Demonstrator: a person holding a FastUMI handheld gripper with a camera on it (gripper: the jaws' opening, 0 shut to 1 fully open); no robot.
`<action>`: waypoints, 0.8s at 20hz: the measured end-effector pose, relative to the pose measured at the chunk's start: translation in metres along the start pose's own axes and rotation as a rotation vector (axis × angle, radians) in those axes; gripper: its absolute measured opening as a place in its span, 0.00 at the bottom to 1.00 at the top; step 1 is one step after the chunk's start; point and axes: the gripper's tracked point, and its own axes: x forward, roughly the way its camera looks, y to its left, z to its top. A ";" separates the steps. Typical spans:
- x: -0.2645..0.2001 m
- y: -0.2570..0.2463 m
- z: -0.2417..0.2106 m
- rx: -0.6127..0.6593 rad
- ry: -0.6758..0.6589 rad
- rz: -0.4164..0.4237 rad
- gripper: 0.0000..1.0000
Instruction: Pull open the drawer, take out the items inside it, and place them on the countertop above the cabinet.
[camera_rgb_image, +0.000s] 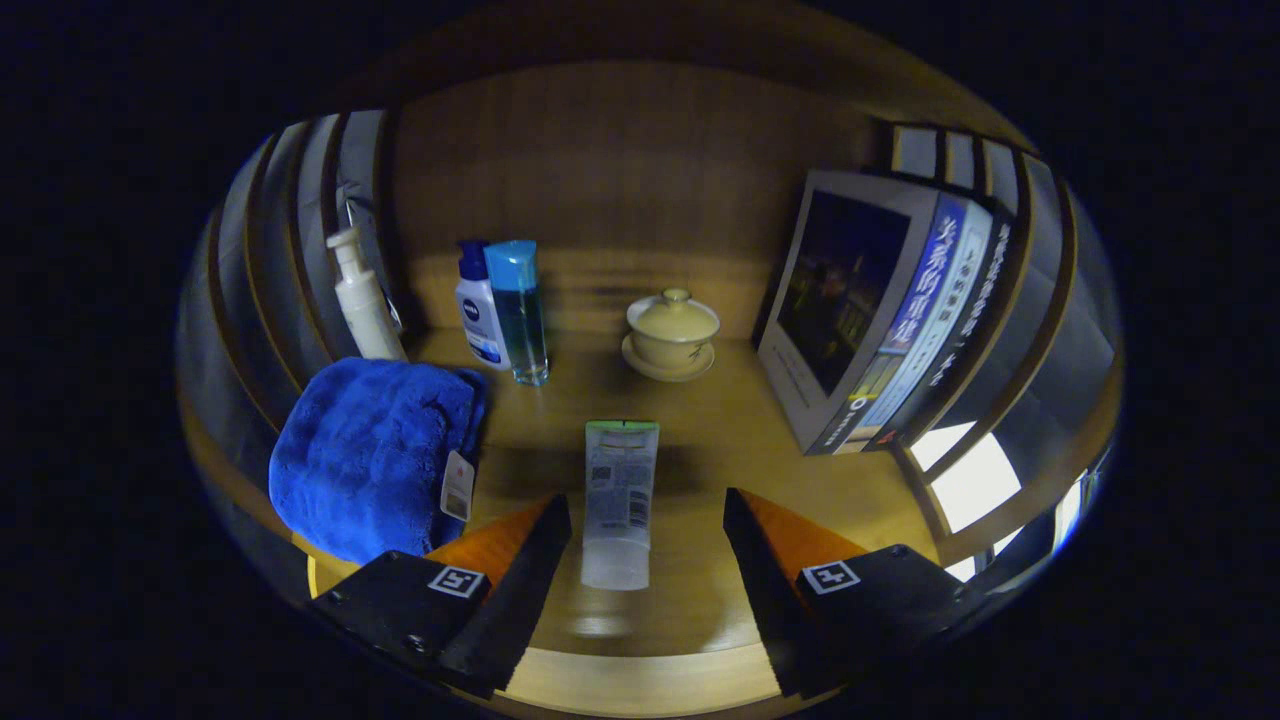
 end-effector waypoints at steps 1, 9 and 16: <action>-0.008 -0.005 0.004 -0.018 -0.041 -0.014 0.99; -0.102 -0.025 -0.014 -0.025 -0.259 -0.003 0.99; -0.167 -0.040 -0.076 0.048 -0.315 -0.002 0.99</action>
